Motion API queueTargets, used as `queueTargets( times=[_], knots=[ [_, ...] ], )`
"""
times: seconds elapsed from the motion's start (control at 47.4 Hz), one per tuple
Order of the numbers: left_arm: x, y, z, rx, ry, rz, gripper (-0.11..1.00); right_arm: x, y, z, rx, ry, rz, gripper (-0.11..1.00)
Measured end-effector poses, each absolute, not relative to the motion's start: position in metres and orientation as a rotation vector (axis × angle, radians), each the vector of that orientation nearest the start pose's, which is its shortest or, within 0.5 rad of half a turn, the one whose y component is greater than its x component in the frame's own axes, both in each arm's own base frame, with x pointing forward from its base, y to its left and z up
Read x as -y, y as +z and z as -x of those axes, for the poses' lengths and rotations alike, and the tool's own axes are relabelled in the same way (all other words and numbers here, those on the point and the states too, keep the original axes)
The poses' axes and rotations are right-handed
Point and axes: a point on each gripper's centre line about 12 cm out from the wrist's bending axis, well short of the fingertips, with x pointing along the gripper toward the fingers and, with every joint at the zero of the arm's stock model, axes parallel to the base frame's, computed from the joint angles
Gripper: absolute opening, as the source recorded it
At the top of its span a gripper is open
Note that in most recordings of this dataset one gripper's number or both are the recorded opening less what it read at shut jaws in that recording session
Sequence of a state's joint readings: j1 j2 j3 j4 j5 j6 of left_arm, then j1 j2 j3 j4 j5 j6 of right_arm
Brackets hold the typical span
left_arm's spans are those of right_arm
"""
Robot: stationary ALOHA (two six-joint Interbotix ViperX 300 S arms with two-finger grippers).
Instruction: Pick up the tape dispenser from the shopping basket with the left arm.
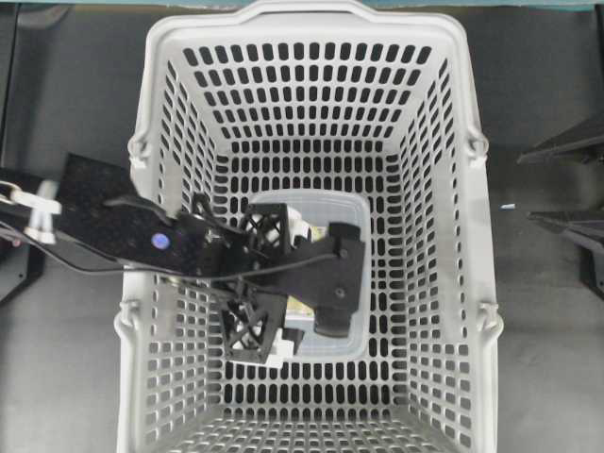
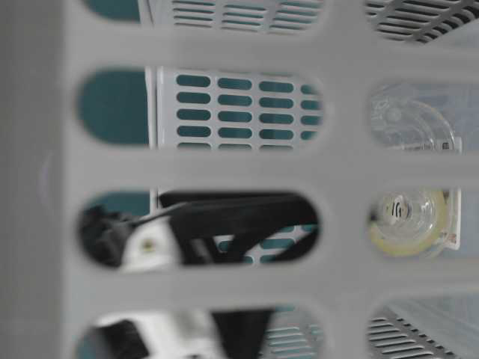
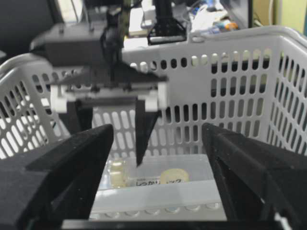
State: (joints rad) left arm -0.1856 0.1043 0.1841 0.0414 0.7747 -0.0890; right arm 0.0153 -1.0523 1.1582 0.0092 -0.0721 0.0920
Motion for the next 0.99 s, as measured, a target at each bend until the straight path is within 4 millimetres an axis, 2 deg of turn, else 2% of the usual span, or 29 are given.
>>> queueTargets(
  times=[0.274, 0.337, 0.38, 0.506, 0.569, 0.696, 0.991],
  knots=[
    [0.079, 0.203, -0.429, -1.128, -0.084, -0.028, 0.85, -0.002, 0.290, -0.185, -0.037, 0.011, -0.101, 0.72],
    [0.079, 0.204, -0.430, -1.125, -0.084, -0.028, 0.76, -0.003, 0.290, -0.185, -0.039, 0.013, -0.101, 0.72],
    [0.080, 0.204, -0.430, -1.125, -0.086, -0.027, 0.67, -0.002, 0.290, -0.185, -0.041, 0.011, -0.101, 0.72],
    [0.080, 0.205, -0.428, -1.131, -0.088, -0.035, 0.29, -0.002, 0.289, -0.185, -0.042, 0.011, -0.102, 0.72],
    [0.079, 0.210, -0.426, -1.135, -0.087, -0.035, 0.29, -0.002, 0.288, -0.185, -0.044, 0.011, -0.101, 0.72],
    [0.078, 0.245, -0.425, -1.113, -0.084, -0.031, 0.29, -0.002, 0.289, -0.184, -0.037, 0.011, -0.102, 0.72],
    [0.075, 0.368, -0.413, -1.023, -0.081, -0.014, 0.29, -0.002, 0.288, -0.183, -0.037, 0.011, -0.102, 0.72]
  ],
)
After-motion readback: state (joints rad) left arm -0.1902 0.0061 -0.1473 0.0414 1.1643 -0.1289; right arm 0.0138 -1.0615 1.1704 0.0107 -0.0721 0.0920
